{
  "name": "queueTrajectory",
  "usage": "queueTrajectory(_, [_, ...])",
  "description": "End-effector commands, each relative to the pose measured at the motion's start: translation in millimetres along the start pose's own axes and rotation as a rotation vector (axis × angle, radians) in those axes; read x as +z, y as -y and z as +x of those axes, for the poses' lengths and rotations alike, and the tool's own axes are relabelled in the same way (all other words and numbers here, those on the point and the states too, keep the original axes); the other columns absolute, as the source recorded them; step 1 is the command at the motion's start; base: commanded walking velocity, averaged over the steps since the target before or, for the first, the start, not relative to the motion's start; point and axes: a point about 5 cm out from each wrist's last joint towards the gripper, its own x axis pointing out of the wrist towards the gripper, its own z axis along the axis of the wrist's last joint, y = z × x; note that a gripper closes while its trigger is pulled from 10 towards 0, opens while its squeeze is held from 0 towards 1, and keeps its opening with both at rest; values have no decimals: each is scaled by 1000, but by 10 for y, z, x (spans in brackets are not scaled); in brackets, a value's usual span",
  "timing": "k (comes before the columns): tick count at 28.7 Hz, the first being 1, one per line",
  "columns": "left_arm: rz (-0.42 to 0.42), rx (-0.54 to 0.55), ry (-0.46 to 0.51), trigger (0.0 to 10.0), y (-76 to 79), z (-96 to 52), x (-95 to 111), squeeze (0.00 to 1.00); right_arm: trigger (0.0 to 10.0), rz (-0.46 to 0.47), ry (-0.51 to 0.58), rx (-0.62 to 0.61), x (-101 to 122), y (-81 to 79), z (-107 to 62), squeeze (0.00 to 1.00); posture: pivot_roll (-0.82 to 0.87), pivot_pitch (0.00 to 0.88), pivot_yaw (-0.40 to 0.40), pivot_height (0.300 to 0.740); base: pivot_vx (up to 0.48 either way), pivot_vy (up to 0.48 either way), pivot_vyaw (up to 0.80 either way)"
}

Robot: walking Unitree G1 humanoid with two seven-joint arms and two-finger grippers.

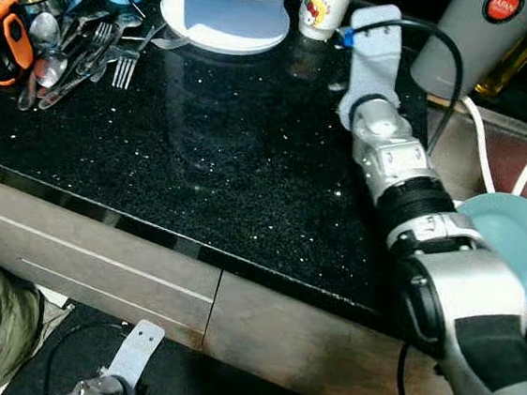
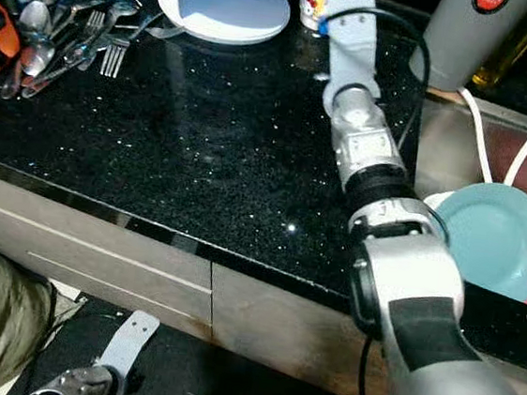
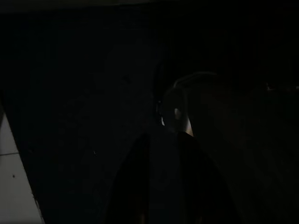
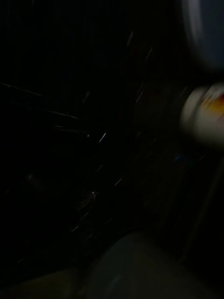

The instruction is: Kitchen organization

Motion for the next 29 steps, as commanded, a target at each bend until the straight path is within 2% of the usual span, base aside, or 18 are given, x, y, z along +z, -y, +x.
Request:
queueTrajectory(1, [-19,-17,-13,10000,64,8,-99,0,10000,57,7,-34,20,92,14,0,104,283,-116,740,0,0,0])
queueTrajectory(6, [-25,-21,-12,10000,85,9,-133,0,10000,96,26,-50,58,147,21,0,105,293,-119,740,0,0,0])
queueTrajectory(11, [-50,-30,-26,10000,122,-4,-284,0,10000,200,92,-96,290,309,46,0,107,337,-132,740,0,0,0])
queueTrajectory(15, [-52,-32,-29,10000,121,-9,-315,0,10000,201,97,-95,323,304,48,0,113,352,-130,740,0,0,0])
queueTrajectory(20, [-52,-34,-37,10000,116,-22,-376,0,10000,159,110,-104,407,270,51,0,127,364,-129,740,0,0,0])
queueTrajectory(29, [-55,-27,-29,10000,117,-29,-407,0,10000,178,97,-102,411,224,53,0,138,378,-134,740,0,0,0])
